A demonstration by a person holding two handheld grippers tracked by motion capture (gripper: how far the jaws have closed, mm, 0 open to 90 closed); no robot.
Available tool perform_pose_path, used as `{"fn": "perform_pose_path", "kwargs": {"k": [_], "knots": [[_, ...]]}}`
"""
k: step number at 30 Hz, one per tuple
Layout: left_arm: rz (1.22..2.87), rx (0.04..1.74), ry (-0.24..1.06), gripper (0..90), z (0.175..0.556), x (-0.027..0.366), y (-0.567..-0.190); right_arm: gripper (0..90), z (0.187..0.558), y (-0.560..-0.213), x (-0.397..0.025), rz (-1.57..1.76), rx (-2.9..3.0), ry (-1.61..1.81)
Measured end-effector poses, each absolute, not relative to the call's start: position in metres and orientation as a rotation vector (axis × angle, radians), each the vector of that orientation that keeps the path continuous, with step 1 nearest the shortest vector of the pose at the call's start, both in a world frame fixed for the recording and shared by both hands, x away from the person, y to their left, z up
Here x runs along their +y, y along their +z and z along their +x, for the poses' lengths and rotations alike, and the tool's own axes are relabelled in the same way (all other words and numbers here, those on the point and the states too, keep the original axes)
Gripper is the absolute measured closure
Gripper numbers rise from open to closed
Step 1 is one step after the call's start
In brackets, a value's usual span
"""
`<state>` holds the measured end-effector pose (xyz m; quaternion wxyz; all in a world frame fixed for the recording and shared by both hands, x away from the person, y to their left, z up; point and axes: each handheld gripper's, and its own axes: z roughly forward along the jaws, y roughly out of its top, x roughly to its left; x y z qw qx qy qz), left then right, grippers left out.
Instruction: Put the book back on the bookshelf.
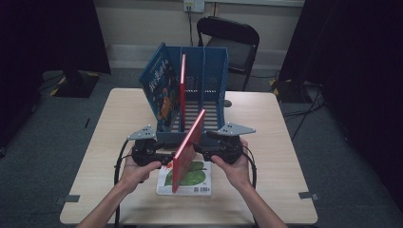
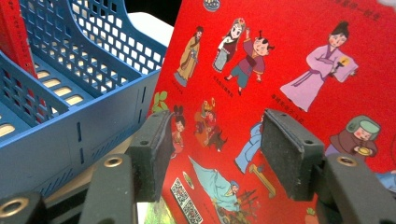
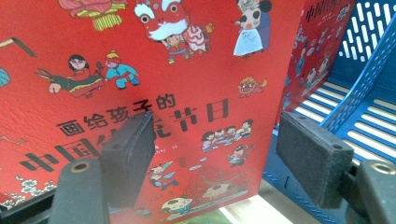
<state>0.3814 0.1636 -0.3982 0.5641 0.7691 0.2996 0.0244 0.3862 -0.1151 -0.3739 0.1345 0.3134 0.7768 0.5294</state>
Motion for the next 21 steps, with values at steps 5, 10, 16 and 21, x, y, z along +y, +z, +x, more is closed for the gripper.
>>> {"fn": "perform_pose_path", "kwargs": {"k": [5, 10, 16, 21], "knots": [[1.807, 0.694, 0.037, 47.9, 0.3811, 0.1614, -0.3980, 30.5, 0.3877, -0.3735, -0.1122, 0.907, 2.247, 1.537], [1.805, 0.690, 0.027, 43.3, 0.3809, 0.1618, -0.3983, 30.2, 0.3886, -0.3741, -0.1096, 0.902, 2.232, 1.538], [1.808, 0.651, 0.024, 47.7, 0.3769, 0.1618, -0.3943, 29.9, 0.3894, -0.3721, -0.1093, 0.877, 2.245, 1.517], [1.805, 0.640, 0.018, 44.8, 0.3763, 0.1604, -0.3937, 30.5, 0.3909, -0.3717, -0.1100, 0.879, 2.255, 1.520]]}}
